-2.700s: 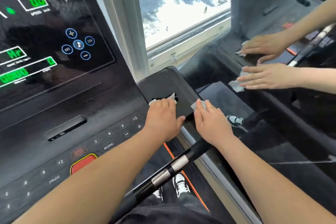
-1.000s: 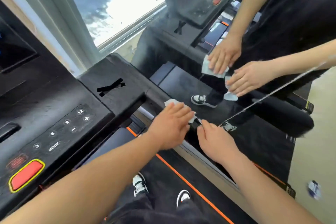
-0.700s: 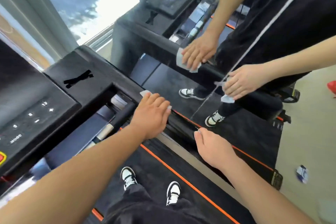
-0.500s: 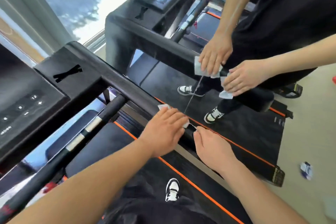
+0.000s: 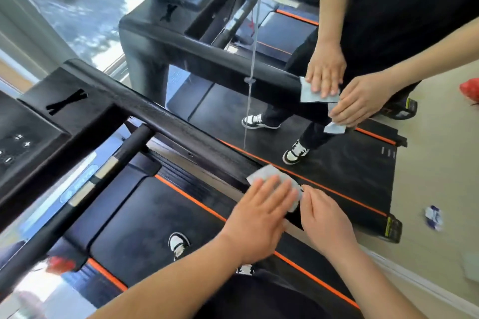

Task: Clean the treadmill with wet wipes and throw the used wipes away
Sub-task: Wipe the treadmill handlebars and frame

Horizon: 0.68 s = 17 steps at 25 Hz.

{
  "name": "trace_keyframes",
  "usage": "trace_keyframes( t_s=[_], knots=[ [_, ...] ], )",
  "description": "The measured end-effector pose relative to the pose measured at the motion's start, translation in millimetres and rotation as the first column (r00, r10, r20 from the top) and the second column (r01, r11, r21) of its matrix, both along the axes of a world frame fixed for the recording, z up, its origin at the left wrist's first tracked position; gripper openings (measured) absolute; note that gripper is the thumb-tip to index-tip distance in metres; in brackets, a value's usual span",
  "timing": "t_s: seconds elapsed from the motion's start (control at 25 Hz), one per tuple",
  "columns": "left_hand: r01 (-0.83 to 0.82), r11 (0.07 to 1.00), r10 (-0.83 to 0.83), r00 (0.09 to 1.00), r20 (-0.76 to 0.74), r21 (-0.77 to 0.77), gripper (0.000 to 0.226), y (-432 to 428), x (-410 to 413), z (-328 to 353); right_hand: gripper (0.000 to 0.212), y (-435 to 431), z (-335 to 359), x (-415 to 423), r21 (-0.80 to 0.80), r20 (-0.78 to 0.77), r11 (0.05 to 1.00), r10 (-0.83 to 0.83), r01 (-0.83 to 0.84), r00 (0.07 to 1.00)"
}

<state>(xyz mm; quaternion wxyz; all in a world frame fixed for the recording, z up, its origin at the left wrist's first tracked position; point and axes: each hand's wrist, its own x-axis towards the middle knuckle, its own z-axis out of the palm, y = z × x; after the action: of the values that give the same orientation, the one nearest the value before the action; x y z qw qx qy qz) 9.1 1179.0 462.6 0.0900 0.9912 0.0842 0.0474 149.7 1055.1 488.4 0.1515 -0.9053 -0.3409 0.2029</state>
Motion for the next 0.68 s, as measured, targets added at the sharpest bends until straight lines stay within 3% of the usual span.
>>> trace_keyframes(
  t_s=[0.08,0.12,0.2,0.28,0.36,0.6,0.68],
  knots=[
    [0.14,0.987,-0.137,0.99,-0.042,0.08,0.068,1,-7,-4,0.047,-9,2,-1,0.056,-0.045,0.996,-0.062,0.064,0.997],
    [0.127,0.986,-0.123,0.991,-0.044,0.111,0.067,12,-10,-5,0.044,-12,4,-2,0.084,-0.093,0.991,-0.1,0.108,0.991],
    [-0.091,0.993,0.094,0.995,-0.04,0.072,0.064,36,-14,-4,0.042,-13,10,-2,0.093,-0.219,0.975,-0.179,0.203,0.959],
    [-0.351,0.936,0.352,0.935,-0.045,0.023,0.064,49,-15,-2,0.041,-10,12,2,0.004,-0.275,0.97,-0.234,0.244,0.933],
    [-0.428,0.902,0.423,0.903,-0.075,-0.061,0.069,35,-8,-3,0.041,3,18,12,-0.086,-0.293,0.967,-0.253,0.239,0.922],
    [-0.094,0.991,0.086,0.993,-0.082,-0.097,0.072,-36,-9,-11,0.039,38,25,20,-0.036,-0.287,0.999,-0.035,0.025,0.957],
    [-0.109,0.989,0.103,0.992,-0.069,-0.097,0.067,-12,-12,-9,0.04,49,23,25,-0.037,-0.308,0.999,-0.041,0.031,0.95]
  ],
)
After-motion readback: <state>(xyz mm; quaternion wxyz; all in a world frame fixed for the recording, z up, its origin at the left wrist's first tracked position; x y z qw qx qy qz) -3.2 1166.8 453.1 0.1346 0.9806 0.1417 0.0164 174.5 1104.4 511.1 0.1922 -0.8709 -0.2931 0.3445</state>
